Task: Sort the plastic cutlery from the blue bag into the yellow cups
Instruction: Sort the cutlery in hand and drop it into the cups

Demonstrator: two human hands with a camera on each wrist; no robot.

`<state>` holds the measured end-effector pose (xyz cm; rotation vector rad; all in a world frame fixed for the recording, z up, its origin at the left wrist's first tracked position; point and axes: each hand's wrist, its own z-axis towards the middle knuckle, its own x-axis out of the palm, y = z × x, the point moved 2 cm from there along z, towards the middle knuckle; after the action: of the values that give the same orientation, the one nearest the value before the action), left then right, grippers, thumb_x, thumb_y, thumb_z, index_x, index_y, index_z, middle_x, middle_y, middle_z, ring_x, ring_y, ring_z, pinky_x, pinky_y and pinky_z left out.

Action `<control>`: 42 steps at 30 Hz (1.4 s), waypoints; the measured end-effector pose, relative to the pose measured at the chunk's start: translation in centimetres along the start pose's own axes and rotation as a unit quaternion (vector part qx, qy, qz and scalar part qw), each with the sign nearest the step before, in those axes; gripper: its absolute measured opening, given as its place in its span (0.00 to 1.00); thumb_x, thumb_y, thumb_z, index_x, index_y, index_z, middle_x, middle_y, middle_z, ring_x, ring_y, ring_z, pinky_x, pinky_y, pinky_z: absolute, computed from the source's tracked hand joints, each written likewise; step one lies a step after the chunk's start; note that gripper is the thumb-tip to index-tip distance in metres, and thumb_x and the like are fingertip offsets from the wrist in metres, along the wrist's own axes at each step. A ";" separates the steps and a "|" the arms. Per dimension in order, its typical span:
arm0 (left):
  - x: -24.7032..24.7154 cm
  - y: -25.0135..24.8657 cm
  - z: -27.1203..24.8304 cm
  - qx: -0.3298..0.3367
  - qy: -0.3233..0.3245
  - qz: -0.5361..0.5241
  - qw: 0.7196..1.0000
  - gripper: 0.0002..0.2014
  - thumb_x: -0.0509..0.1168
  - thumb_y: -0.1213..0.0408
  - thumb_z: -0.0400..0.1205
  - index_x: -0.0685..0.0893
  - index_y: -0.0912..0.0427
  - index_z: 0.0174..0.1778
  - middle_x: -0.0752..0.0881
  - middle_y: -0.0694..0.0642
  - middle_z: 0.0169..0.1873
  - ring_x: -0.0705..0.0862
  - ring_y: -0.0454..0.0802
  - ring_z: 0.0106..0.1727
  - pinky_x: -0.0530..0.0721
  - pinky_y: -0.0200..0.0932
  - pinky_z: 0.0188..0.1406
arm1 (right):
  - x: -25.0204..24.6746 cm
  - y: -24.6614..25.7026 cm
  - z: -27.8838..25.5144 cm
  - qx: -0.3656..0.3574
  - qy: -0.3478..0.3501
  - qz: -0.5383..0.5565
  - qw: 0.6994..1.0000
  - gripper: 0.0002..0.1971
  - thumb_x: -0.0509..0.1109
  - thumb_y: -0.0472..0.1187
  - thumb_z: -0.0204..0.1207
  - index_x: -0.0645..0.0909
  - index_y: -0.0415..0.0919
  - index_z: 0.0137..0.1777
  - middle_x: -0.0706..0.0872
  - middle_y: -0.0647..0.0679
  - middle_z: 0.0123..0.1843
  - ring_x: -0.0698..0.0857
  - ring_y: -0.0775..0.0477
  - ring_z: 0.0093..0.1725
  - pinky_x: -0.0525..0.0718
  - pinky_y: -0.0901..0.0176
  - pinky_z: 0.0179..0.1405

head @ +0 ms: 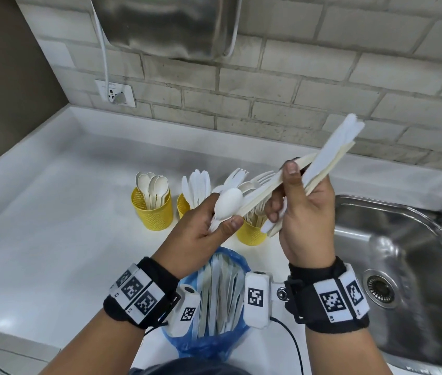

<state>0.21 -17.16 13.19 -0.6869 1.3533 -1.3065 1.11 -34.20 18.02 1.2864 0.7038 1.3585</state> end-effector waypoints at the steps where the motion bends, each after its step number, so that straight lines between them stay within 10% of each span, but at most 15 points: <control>1: 0.0 -0.1 0.0 0.001 0.002 -0.001 1.000 0.17 0.63 0.47 0.88 0.78 0.48 0.70 0.87 0.47 0.57 0.85 0.46 0.59 0.83 0.43 0.58 | -0.2 0.0 0.1 -0.001 -0.015 0.015 1.000 0.10 0.63 0.41 0.91 0.73 0.38 0.47 0.74 0.50 0.24 0.71 0.49 0.20 0.72 0.58 0.21; 8: 0.0 -0.4 -0.1 0.010 0.007 -0.003 1.000 0.15 0.63 0.51 0.87 0.79 0.50 0.67 0.87 0.45 0.53 0.85 0.47 0.55 0.84 0.46 0.55 | -2.3 -0.2 1.2 0.052 -0.189 0.199 0.960 0.05 0.60 0.40 0.92 0.73 0.39 0.55 0.84 0.44 0.39 0.88 0.39 0.38 0.89 0.43 0.44; 15: 0.1 -0.3 -0.1 0.017 0.009 0.017 1.000 0.17 0.62 0.43 0.86 0.79 0.48 0.65 0.86 0.49 0.50 0.84 0.49 0.52 0.83 0.48 0.51 | -4.9 -0.1 1.7 0.047 -0.308 0.258 0.915 0.11 0.66 0.49 0.89 0.69 0.48 0.63 0.74 0.50 0.33 0.69 0.50 0.24 0.72 0.60 0.25; 23: 0.7 -0.5 -0.1 0.033 -0.020 0.050 0.998 0.10 0.64 0.46 0.85 0.76 0.43 0.58 0.83 0.49 0.44 0.82 0.51 0.43 0.80 0.43 0.39 | -2.5 3.5 0.5 -0.072 -0.026 0.054 0.996 0.11 0.73 0.35 0.83 0.76 0.45 0.41 0.71 0.50 0.24 0.65 0.53 0.17 0.67 0.66 0.18; 30: 0.6 -0.2 0.0 0.033 -0.002 0.051 0.998 0.19 0.65 0.43 0.84 0.79 0.49 0.65 0.89 0.51 0.46 0.88 0.52 0.47 0.85 0.56 0.46 | -1.2 2.2 -0.7 -0.024 0.168 -0.185 0.968 0.04 0.78 0.32 0.78 0.89 0.42 0.47 0.91 0.58 0.34 0.84 0.63 0.28 0.78 0.75 0.31; 36: 0.4 0.4 -0.1 0.017 0.009 0.065 0.998 0.24 0.64 0.40 0.84 0.78 0.50 0.71 0.90 0.51 0.53 0.89 0.50 0.53 0.86 0.61 0.52 | -1.1 1.5 -0.6 0.013 0.186 -0.177 0.966 0.03 0.77 0.34 0.80 0.92 0.41 0.48 0.94 0.55 0.39 0.89 0.59 0.36 0.82 0.68 0.40; 42: 0.6 0.7 0.0 0.008 0.009 0.074 0.997 0.14 0.65 0.43 0.84 0.80 0.45 0.60 0.87 0.43 0.45 0.85 0.42 0.45 0.82 0.39 0.43 | -1.2 1.7 -0.1 -0.012 0.098 -0.132 0.986 0.03 0.75 0.38 0.83 0.88 0.40 0.47 0.86 0.58 0.29 0.82 0.61 0.26 0.78 0.66 0.31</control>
<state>0.22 -17.49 12.33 -0.5554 1.3800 -1.2058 0.35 -35.73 19.19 1.0075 0.9548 1.2813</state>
